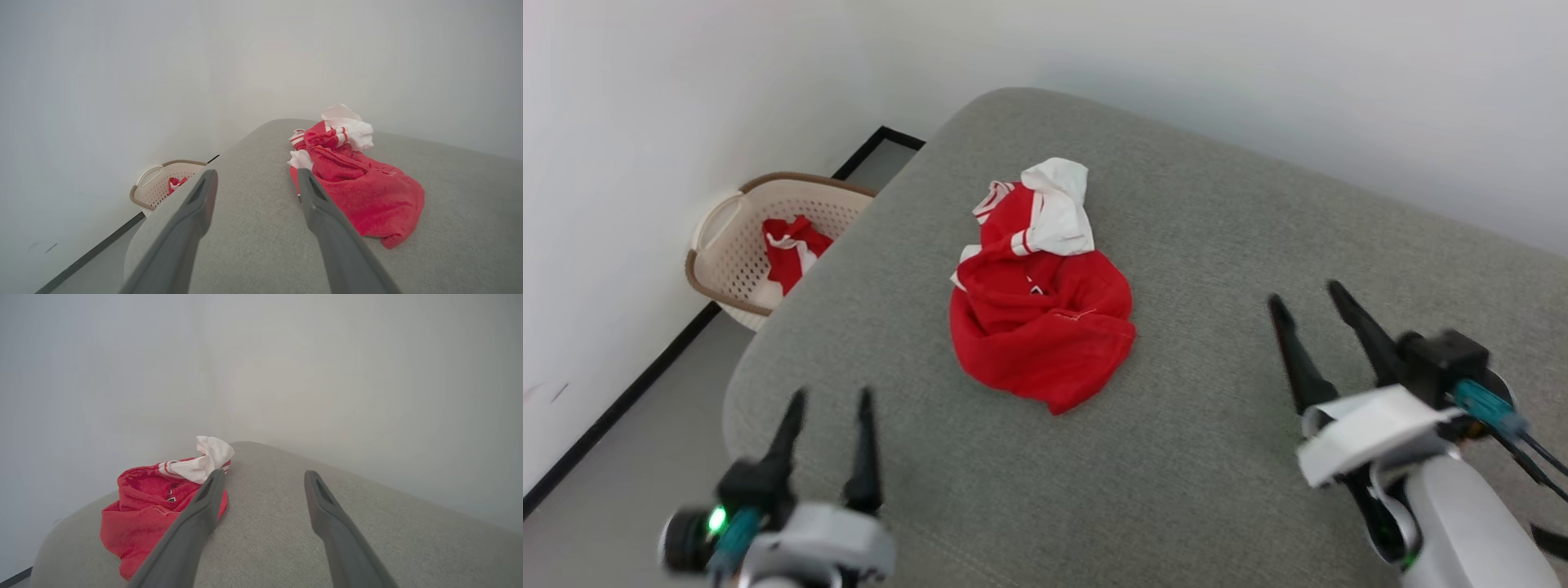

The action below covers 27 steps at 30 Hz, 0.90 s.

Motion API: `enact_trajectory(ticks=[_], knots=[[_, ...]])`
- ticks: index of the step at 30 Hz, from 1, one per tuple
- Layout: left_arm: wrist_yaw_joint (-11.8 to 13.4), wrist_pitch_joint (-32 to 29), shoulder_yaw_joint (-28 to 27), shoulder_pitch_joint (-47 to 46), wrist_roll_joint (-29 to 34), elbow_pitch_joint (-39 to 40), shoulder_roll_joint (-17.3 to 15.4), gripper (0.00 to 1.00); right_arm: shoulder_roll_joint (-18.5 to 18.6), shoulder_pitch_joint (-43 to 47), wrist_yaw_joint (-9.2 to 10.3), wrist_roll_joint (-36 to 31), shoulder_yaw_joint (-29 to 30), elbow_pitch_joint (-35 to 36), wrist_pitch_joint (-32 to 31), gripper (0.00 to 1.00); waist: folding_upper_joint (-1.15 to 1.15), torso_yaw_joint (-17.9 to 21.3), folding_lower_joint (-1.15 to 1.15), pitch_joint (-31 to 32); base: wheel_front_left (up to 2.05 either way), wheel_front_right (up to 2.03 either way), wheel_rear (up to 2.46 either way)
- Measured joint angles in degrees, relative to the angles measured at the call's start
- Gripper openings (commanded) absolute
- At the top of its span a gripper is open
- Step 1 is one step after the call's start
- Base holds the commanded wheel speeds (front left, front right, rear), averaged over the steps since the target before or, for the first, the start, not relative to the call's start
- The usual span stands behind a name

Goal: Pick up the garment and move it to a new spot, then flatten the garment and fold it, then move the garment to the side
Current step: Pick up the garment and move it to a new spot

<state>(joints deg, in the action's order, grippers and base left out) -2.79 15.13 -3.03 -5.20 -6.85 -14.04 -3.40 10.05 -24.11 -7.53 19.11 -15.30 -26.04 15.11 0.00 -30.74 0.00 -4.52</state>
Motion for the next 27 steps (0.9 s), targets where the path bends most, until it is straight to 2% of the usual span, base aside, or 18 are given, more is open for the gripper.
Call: enact_trajectory(ticks=[3, 7, 10, 13, 17, 20, 23, 27], knots=[[-2.29, 0.00, 2.70, -5.20, 1.64, -3.68, -1.55, 1.00, 0.25, 2.49, 0.01, -0.68, 2.04, 1.11, 0.00, 1.00, 0.00, 0.74, 0.00, -0.10, 0.00, 0.00, 0.00], [-3.66, 0.00, 3.89, -13.89, 1.34, -9.51, -4.17, 1.00, 0.12, 2.39, 0.00, -1.56, 2.29, 2.43, 0.00, 1.00, 0.00, 2.88, 0.00, -0.37, 0.00, 0.00, 0.00], [-4.34, -0.80, 5.22, -21.39, -0.07, -16.90, -6.97, 1.00, 0.38, 2.37, 0.00, -1.58, 3.01, 2.87, 0.00, 1.00, 0.00, 5.17, 0.00, -0.97, 0.00, 0.00, 0.00], [-4.53, -7.43, 8.79, -27.17, -2.97, -25.63, -10.93, 1.00, 0.12, 1.86, 0.00, -1.58, 3.10, 3.45, 0.00, 1.00, 0.00, 7.96, 0.00, -1.93, 0.00, 0.00, 0.00], [-4.60, -18.04, 14.84, -33.40, -12.18, -32.56, -16.33, 1.00, -0.48, 1.05, 0.00, -1.47, 3.96, 4.02, 0.00, 1.00, 0.00, 12.46, 0.00, -3.91, 0.00, 0.00, 0.00], [-4.60, -26.46, 16.55, -35.78, -22.48, -34.30, -19.00, 1.00, -1.30, 1.00, 0.00, -1.47, 4.33, 4.25, 0.00, 1.00, 0.00, 16.04, 0.00, -5.67, 0.00, 0.00, 0.00], [-4.68, -35.28, 20.59, -36.53, -27.37, -34.72, -23.99, 1.00, -1.91, 0.76, 0.00, -1.46, 4.85, 4.63, 0.00, 1.00, 0.00, 19.40, 0.00, -7.34, 0.00, 0.00, 0.00], [-4.68, -41.78, 21.95, -37.00, -33.83, -34.41, -27.31, 1.00, -2.57, -0.08, 0.00, -1.46, 5.14, 5.42, 0.00, 1.00, 0.00, 23.27, 0.01, -9.74, 0.00, 0.00, 0.00]])
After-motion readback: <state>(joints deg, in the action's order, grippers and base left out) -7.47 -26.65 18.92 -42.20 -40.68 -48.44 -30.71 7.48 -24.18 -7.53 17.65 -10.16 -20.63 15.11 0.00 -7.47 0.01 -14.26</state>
